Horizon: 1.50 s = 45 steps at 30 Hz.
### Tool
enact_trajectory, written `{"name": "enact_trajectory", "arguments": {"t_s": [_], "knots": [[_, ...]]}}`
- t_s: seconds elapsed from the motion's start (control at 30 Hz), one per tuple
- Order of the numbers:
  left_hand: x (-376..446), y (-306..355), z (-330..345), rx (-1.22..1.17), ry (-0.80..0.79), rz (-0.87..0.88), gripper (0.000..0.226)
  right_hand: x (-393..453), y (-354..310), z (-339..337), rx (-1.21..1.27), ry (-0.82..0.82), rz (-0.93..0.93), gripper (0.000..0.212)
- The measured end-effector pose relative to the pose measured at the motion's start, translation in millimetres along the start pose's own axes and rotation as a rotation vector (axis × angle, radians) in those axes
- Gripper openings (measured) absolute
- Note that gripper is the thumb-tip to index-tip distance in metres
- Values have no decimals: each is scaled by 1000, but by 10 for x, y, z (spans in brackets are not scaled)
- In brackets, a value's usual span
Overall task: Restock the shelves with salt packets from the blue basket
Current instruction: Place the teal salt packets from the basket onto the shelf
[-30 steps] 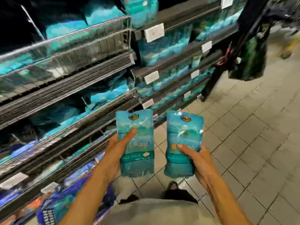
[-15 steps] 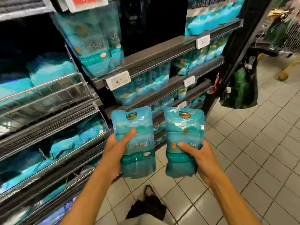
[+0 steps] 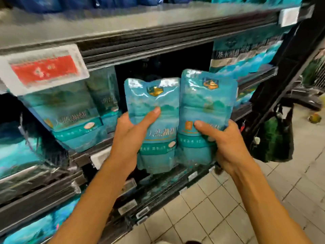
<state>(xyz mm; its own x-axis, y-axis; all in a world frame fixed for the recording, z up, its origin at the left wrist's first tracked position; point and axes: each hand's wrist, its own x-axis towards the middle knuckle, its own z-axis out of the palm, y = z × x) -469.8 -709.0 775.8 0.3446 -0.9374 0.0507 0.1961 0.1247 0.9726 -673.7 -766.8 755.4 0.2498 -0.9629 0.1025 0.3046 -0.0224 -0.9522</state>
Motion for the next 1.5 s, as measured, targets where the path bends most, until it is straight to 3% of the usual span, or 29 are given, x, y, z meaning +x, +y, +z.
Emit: {"name": "enact_trajectory", "arguments": {"t_s": [0.13, 0.23, 0.3, 0.33, 0.37, 0.47, 0.53, 0.6, 0.73, 0.83, 0.93, 1.03, 1.1, 1.2, 1.27, 1.37, 1.5], "knots": [[440, 173, 207, 30, 43, 90, 9, 590, -175, -33, 46, -77, -22, 28], [763, 181, 302, 47, 143, 44, 8, 1015, -240, -95, 37, -141, -19, 24], [952, 196, 367, 41, 292, -30, 39, 1264, -269, -155, 15, -178, -9, 22], [1036, 198, 390, 49, 351, -32, 62, 1383, -275, -202, 2, -185, -10, 20], [1111, 207, 411, 66, 377, 15, 71, 1506, -280, -252, -4, -194, -10, 18], [1321, 232, 437, 126, 395, 142, 51, 1902, -269, -345, -18, -205, -15, 19], [1460, 190, 412, 134, 430, 179, 27, 2176, -204, -332, -64, -173, -44, 28], [1569, 114, 372, 92, 459, 222, 6, 2362, -115, -239, -37, -169, -69, 22], [1628, 5, 323, 47, 473, 310, 19, 2492, 112, -6, 41, -274, -91, 22], [1588, -49, 376, 143, 567, 330, 12, 2483, 210, 128, 23, -330, -54, 20], [1455, -187, 442, 317, 628, 291, 33, 2378, 247, 187, -28, -472, 59, 28], [1277, -295, 465, 626, 726, 178, 75, 2348, 246, 147, -109, -584, 67, 42], [1185, -368, 480, 789, 727, 148, 84, 2339, 212, 162, -239, -591, -30, 45], [1025, -429, 570, 906, 708, 152, 32, 2295, 235, 274, -155, -556, -93, 44], [910, -461, 634, 973, 673, 128, 39, 2272, 262, 320, -100, -538, -145, 44], [767, -523, 736, 1015, 600, 116, 22, 2268, 286, 371, -51, -574, -122, 39], [597, -593, 807, 1021, 504, 35, 75, 2239, 313, 508, -77, -585, -106, 38]]}}
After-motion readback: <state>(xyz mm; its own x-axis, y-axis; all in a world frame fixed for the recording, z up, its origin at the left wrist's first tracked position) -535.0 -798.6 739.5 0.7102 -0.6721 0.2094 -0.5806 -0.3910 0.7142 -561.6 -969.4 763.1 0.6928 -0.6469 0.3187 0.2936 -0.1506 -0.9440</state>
